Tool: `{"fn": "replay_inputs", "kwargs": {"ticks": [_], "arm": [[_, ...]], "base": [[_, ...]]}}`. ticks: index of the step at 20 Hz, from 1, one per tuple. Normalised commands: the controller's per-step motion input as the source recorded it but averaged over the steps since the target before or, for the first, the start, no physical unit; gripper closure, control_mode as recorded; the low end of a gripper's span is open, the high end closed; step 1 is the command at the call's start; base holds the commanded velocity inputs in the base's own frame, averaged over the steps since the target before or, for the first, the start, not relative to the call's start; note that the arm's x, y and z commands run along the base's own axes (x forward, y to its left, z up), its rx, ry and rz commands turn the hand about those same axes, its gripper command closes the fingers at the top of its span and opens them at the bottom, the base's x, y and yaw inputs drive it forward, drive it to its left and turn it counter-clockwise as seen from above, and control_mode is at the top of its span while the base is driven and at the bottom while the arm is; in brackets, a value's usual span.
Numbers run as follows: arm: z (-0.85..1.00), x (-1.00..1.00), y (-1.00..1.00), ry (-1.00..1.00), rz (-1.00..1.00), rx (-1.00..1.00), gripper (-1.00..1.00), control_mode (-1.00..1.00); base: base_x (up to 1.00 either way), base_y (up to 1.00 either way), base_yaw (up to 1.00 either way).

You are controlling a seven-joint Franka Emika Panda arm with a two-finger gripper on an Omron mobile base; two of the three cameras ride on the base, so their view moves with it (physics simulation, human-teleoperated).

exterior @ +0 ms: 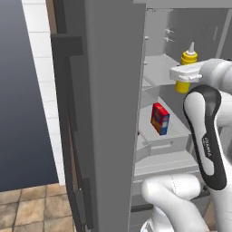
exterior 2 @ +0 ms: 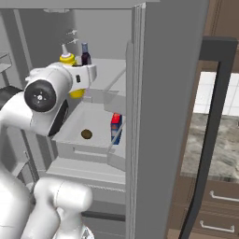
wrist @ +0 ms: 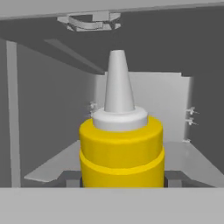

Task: Place the mustard and condiment bottle from the counter to the top shelf of the fridge. If the existing items in the fridge are on the top shelf, move them to other shelves.

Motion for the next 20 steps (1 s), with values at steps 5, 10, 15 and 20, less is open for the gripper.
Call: {"fn": "replay_inputs", "kwargs": {"ticks": [5, 10, 15, 20], "arm": [[0.0, 1.0, 0.0, 0.14, -0.01, 0.0, 1.0, -1.0], [-0.15, 0.94, 0.0, 0.1, -0.03, 0.01, 1.0, -1.0], [-0.35, 0.74, -0.06, 0.05, -0.04, 0.02, 1.0, -1.0], [-0.08, 0.43, -0.01, 0.0, -0.04, 0.0, 1.0, -1.0]], "base": [[0.0, 0.0, 0.0], [0.0, 0.0, 0.0], [0.0, 0.0, 0.0], [0.0, 0.0, 0.0]]}}
